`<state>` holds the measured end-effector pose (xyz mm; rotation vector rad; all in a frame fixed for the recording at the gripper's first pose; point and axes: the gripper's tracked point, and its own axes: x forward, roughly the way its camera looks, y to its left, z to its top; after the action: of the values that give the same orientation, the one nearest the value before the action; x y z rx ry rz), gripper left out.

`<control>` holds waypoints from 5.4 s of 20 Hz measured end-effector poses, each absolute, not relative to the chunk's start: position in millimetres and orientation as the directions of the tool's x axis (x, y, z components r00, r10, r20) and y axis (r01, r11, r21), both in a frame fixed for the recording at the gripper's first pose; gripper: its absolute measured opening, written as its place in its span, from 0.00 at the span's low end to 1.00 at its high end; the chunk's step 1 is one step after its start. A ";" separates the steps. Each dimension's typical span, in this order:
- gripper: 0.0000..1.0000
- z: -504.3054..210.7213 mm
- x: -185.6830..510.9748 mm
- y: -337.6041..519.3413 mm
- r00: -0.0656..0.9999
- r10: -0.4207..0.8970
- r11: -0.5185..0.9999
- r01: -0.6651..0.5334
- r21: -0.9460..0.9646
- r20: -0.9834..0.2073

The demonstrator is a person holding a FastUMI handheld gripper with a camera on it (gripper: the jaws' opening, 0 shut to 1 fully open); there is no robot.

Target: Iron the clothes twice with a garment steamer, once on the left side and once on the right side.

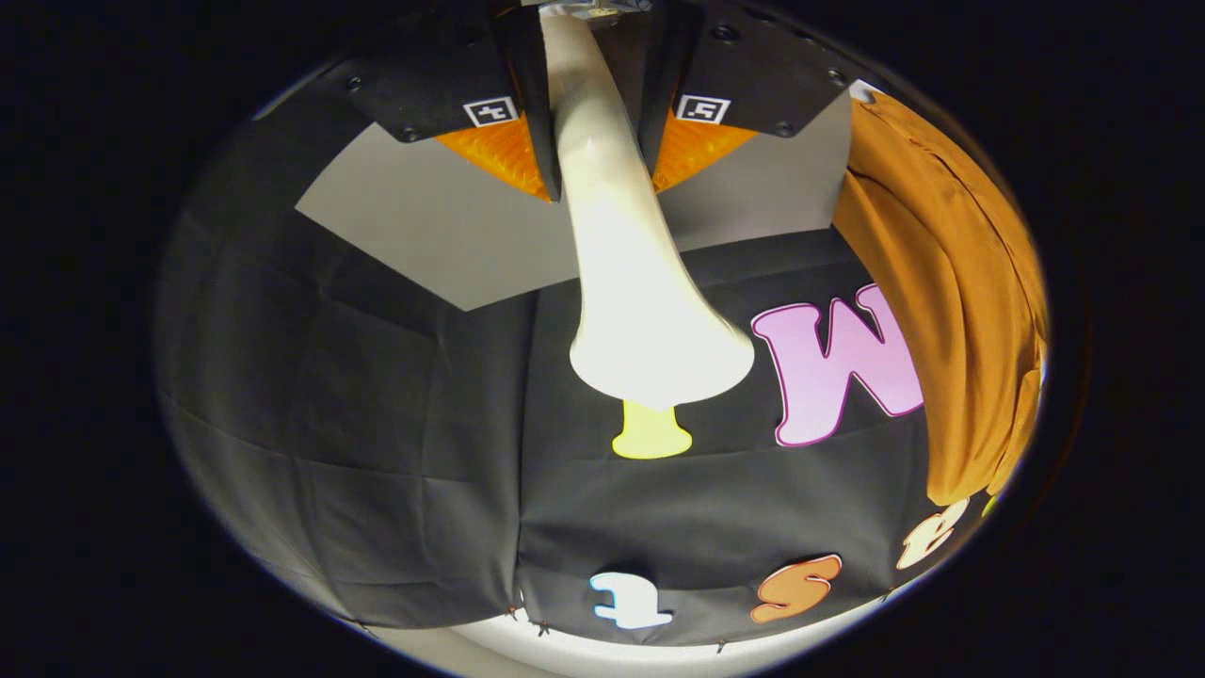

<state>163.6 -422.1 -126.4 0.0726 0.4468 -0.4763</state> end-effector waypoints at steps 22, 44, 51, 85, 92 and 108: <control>0.46 -74.1 115.7 -156.4 0.901 -0.321 0.946 0.316 -0.065 -0.292; 0.46 -95.0 176.0 -105.9 0.861 -0.421 0.899 0.355 -0.254 -0.284; 0.46 -119.0 184.3 -107.0 0.811 -0.492 0.857 0.385 -0.343 -0.317; 0.46 -216.7 111.6 -98.1 0.677 -0.470 0.883 0.360 -0.302 -0.566; 0.46 -116.3 148.8 -18.6 0.868 -0.330 0.936 0.248 -0.252 -0.372; 0.46 -123.4 202.0 46.9 0.877 -0.336 0.919 0.225 -0.324 -0.343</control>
<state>202.0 46.9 -123.4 -0.2812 0.4056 -0.2970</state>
